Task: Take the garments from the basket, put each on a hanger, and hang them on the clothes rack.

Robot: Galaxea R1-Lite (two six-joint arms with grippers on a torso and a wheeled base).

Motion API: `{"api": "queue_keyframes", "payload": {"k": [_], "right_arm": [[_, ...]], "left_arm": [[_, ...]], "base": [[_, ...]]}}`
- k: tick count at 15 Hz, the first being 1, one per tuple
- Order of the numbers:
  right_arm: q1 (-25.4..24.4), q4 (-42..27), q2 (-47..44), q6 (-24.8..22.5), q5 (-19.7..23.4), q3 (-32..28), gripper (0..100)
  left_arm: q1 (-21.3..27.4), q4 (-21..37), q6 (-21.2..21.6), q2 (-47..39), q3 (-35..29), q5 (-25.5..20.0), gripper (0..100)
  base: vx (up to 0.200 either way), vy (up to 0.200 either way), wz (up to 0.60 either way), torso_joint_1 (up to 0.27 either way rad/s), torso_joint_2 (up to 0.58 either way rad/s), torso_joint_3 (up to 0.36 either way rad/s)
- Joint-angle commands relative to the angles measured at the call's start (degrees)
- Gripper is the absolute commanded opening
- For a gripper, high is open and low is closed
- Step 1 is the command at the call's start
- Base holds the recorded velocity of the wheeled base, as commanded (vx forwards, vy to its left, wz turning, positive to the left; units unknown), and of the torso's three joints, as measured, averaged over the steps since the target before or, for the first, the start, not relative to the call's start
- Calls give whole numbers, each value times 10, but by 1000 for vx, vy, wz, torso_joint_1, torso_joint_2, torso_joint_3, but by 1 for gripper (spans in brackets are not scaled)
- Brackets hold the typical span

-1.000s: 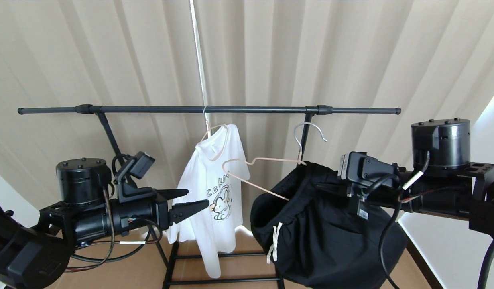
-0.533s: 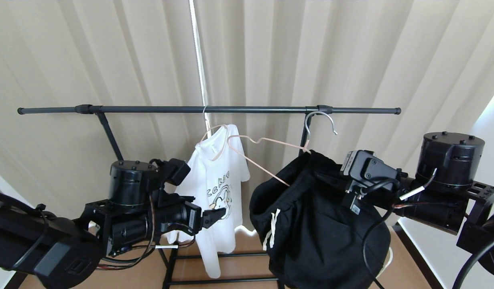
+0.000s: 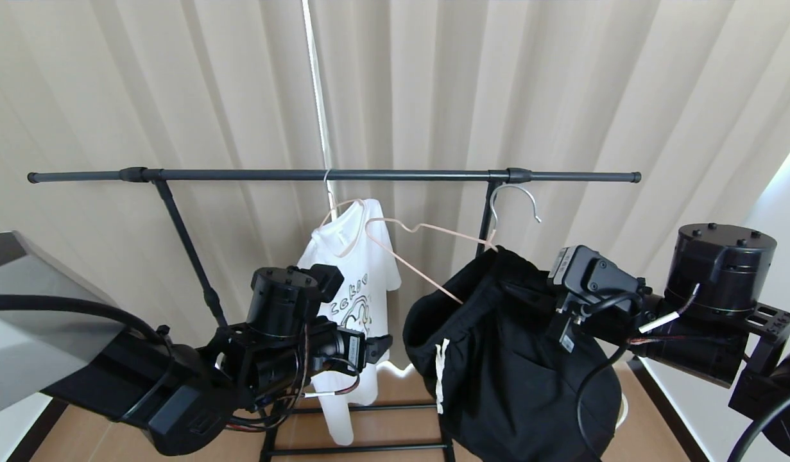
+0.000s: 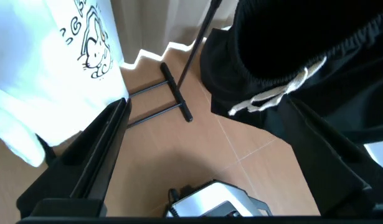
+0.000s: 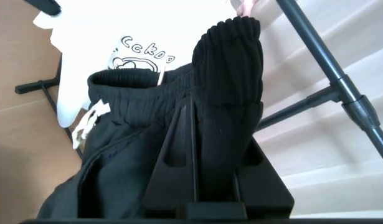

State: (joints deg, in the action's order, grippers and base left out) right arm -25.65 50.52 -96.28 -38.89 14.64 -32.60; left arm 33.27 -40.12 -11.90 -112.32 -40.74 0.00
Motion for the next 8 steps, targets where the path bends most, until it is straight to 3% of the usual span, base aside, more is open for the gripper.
{"api": "queue_keyframes", "payload": {"k": [1,5,8], "right_arm": [[-13,3,13,0,-1,5,0],[-34,3,32,0,-1,17,0],[-52,3,42,0,-1,24,0]], "left_arm": [[9,-1,-2,-19,-3,0,100],[11,-4,-6,-27,-6,2,100],[12,-4,-25,-40,-25,34,100]], "base": [[0,0,0,0,0,0],[0,0,0,0,0,0],[0,0,0,0,0,0]]}}
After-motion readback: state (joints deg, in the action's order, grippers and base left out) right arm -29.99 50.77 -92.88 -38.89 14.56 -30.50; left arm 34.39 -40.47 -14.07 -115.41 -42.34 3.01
